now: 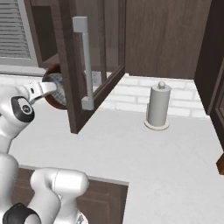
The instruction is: Pick up the bowls on the counter and stack them on top of one another in the open cabinet. Place the smaller bowl on top of the larger bowl.
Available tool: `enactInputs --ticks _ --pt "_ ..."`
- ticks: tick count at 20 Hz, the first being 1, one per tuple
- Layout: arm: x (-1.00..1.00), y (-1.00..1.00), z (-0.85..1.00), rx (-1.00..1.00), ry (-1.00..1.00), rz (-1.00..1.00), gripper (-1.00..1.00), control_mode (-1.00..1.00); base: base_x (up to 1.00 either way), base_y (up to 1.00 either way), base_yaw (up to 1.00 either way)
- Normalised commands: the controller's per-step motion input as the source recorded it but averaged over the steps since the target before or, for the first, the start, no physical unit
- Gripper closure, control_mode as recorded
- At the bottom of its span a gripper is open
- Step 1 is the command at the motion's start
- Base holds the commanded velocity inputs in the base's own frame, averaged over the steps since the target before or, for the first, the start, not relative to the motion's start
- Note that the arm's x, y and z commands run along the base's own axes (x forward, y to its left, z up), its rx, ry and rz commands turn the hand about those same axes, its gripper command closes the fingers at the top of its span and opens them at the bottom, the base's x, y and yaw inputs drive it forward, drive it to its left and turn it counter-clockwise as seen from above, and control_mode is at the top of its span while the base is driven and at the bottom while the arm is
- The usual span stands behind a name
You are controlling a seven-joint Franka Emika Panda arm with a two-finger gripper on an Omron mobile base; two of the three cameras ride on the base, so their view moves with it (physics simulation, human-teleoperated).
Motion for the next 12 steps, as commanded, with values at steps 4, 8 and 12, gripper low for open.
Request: enactInputs --ticks 4,8,12 --pt "0.18 0.00 1.00 -0.05 -0.11 0.09 1.00 -1.00 0.00 0.00 0.00" --pt "0.70 0.00 1.00 -0.02 0.04 0.11 1.00 -1.00 0.00 0.00 0.00" --pt "1.00 0.00 0.74 0.00 0.22 0.13 1.00 -1.00 0.00 0.00 0.00"
